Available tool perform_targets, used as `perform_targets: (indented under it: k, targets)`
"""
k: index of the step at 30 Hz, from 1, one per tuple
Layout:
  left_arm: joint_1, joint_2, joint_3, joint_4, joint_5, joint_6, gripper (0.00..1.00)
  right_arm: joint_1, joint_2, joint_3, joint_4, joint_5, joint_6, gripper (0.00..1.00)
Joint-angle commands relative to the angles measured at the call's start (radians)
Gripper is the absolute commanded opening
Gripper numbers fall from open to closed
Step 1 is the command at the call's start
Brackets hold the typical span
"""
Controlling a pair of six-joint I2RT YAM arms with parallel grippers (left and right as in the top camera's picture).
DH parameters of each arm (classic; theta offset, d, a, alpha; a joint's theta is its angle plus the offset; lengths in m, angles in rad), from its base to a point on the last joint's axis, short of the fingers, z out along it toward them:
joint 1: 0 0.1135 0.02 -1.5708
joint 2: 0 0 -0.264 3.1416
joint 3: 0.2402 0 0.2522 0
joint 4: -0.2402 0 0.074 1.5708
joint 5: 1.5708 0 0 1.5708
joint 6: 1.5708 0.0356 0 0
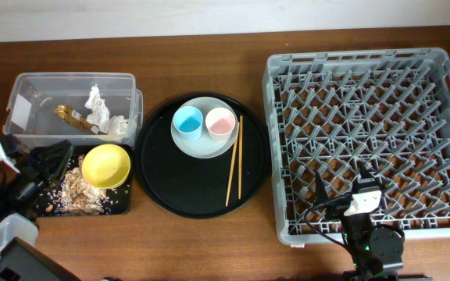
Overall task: Sort waste into correct bins and load items into the dishwasher rack
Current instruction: 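Tip the yellow bowl over the black tray to dump rice and shells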
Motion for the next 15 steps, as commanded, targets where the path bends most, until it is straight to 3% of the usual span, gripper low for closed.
perform_targets:
  k: [1, 5, 7, 12, 15]
  targets:
    - [-0.082, -0.078, 0.006, 0.000, -0.110, -0.012, 0.30, -0.007, -0.006, -0.007, -0.001, -0.002, 0.001, 0.98]
    - [-0.191, -0.195, 0.006, -0.040, -0.327, -0.021, 0.30, -0.007, -0.006, -0.007, -0.001, -0.002, 0.001, 0.98]
    - [-0.222, -0.217, 0.006, -0.114, -0.411, 0.040, 0.28, -0.007, -0.006, -0.007, -0.001, -0.002, 0.001, 0.98]
    - [-0.253, -0.228, 0.062, -0.724, -0.904, 0.472, 0.32, -0.007, -0.006, -0.007, -0.001, -0.002, 0.001, 0.98]
    - [-0.264, -0.228, 0.076, -0.854, -1.055, 0.544, 0.32, -0.007, -0.006, -0.007, -0.001, -0.002, 0.001, 0.98]
